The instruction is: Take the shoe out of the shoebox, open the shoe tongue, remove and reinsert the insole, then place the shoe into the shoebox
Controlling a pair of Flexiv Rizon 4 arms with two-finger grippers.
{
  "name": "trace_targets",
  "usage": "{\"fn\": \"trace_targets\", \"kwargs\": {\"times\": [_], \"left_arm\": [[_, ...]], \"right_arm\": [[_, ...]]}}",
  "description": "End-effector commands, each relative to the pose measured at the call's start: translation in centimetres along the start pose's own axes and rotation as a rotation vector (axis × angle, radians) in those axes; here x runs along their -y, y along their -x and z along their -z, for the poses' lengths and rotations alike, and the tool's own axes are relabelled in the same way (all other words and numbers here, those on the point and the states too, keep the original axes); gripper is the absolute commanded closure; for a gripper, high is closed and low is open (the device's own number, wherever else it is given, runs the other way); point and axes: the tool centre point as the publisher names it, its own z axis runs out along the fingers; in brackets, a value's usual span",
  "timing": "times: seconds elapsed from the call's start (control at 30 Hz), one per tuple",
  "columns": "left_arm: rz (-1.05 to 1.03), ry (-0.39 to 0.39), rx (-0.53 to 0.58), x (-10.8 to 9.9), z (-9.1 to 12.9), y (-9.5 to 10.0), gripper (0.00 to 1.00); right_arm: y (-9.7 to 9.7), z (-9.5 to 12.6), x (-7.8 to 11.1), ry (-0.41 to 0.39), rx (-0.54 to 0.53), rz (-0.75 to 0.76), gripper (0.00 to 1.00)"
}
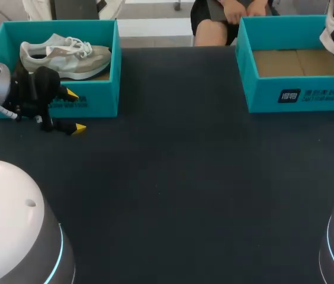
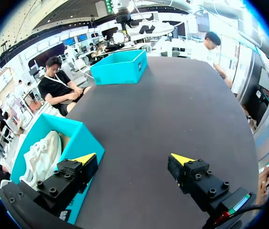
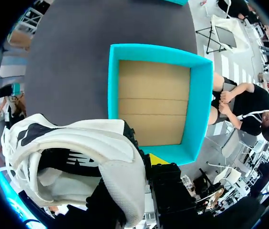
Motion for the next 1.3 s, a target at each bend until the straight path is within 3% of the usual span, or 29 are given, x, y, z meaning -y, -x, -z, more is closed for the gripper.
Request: {"fn": "trace_targets", "kwargs": {"times": [0.03, 0.27, 0.37, 0.5, 0.63, 0.67, 0.87, 1.3], "left_arm": [[0.000, 0.004, 0.000, 0.1, 0.0, 0.0, 0.00], [0.000, 0.004, 0.000, 0.1, 0.0, 0.0, 0.00], [0.000, 0.004, 0.000, 0.1, 0.0, 0.0, 0.00], [0.000, 0.004, 0.000, 0.1, 0.0, 0.0, 0.00], [0.000, 0.004, 0.000, 0.1, 0.0, 0.0, 0.00], [0.000, 0.004, 0.000, 0.1, 0.0, 0.0, 0.00], [0.000, 0.004, 0.000, 0.1, 0.0, 0.0, 0.00], [0.000, 0.004, 0.000, 0.1, 0.0, 0.0, 0.00]], "right_arm": [[1.8, -3.0, 2.8, 0.035, -0.033, -0.048, 1.00], [1.5, -5.3, 7.2, 0.003, -0.052, -0.283, 1.00], [1.0, -5.1, 8.4, -0.069, -0.065, -0.438, 1.00], [-0.2, -4.5, 9.0, -0.179, -0.055, -0.763, 1.00], [-1.7, -4.5, 9.2, -0.185, -0.056, -1.130, 1.00], [-2.0, -4.5, 9.2, -0.153, -0.058, -1.218, 1.00], [-2.8, -4.7, 9.7, -0.145, -0.131, -1.552, 1.00], [-2.8, -4.7, 9.7, -0.145, -0.131, -1.552, 1.00]]}}
